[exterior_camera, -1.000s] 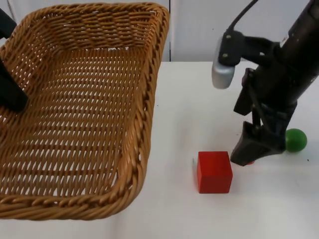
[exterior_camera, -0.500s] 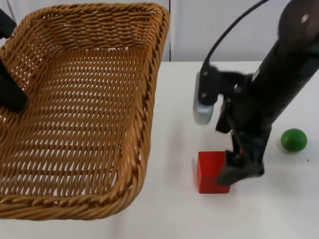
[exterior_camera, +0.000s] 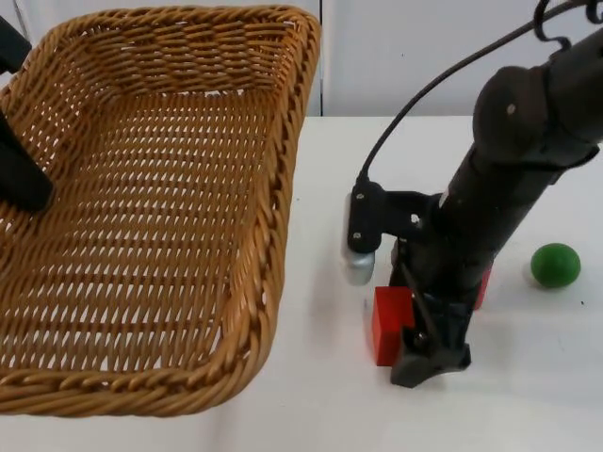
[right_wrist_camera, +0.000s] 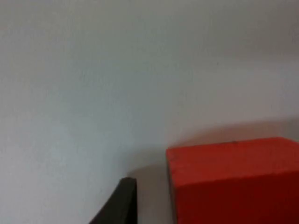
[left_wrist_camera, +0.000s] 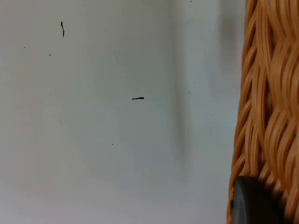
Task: Pick up the basket with the left hand and place the object to the left of the red cylinder into the basket with the right hand.
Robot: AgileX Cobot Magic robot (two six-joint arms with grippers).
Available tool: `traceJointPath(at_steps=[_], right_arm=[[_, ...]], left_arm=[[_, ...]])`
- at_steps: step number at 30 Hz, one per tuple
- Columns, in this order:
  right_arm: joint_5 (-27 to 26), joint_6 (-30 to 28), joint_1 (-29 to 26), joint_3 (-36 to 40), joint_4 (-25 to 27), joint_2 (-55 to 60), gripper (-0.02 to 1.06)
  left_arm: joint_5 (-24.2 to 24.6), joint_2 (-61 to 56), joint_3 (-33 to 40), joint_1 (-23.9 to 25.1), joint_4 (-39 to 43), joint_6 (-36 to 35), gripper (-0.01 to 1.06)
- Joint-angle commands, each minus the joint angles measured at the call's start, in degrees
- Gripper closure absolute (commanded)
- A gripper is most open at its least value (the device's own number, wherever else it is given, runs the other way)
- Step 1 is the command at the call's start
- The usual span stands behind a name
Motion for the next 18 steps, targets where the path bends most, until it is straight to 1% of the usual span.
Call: traceJointPath(at_steps=[1,2,3,4,5,6,7,8,11,13,14,16,18], right_arm=[[0.6,-0.3,0.3,-0.4,0.4,0.2,0.07],[0.6,-0.3,0.3,-0.4,0.4,0.2,0.09],[0.6,-0.3,0.3,-0.4,0.4,0.2,0.09],[0.6,-0.3,0.3,-0.4,0.4,0.2,0.14],[0.3,-0.3,0.3,-0.4,0.3,0.2,0.24],[0.3,-0.3,0.3,-0.4,0.3,0.2,0.30],[0.3,-0.3,0.3,-0.4,0.3,0.2,0.36],[0.3,-0.3,0.3,-0.4,0.3,0.2,0.36],[0.3,-0.3,0.3,-0.4,0.3,-0.1,0.53],[1.6,-0.3,0.3,-0.8,0.3,-0.4,0.69],[1.6,-0.3,0.3,-0.8,0.3,-0.4,0.69],[1.8,-0.3,0.3,-0.9,0.3,-1.3,0.85],[2.5,1.0,0.3,-0.9,0.3,-2.6,1.01]], left_arm=[[0.3,-0.6,-0.1,0.1,-1.4,0.2,1.05],[0.3,-0.6,-0.1,0.1,-1.4,0.2,1.05],[0.3,-0.6,-0.1,0.1,-1.4,0.2,1.05],[0.3,-0.6,-0.1,0.1,-1.4,0.2,1.05],[0.3,-0.6,-0.1,0.1,-1.4,0.2,1.05],[0.3,-0.6,-0.1,0.1,-1.4,0.2,1.05],[0.3,-0.6,-0.1,0.1,-1.4,0.2,1.05],[0.3,-0.6,-0.1,0.1,-1.4,0.2,1.05],[0.3,-0.6,-0.1,0.1,-1.4,0.2,1.05],[0.3,-0.6,-0.1,0.1,-1.6,0.2,1.05],[0.3,-0.6,-0.1,0.1,-1.6,0.2,1.05],[0.3,-0.6,-0.1,0.1,-1.6,0.2,1.05],[0.4,-0.6,-0.1,0.1,-1.6,0.2,1.05]])
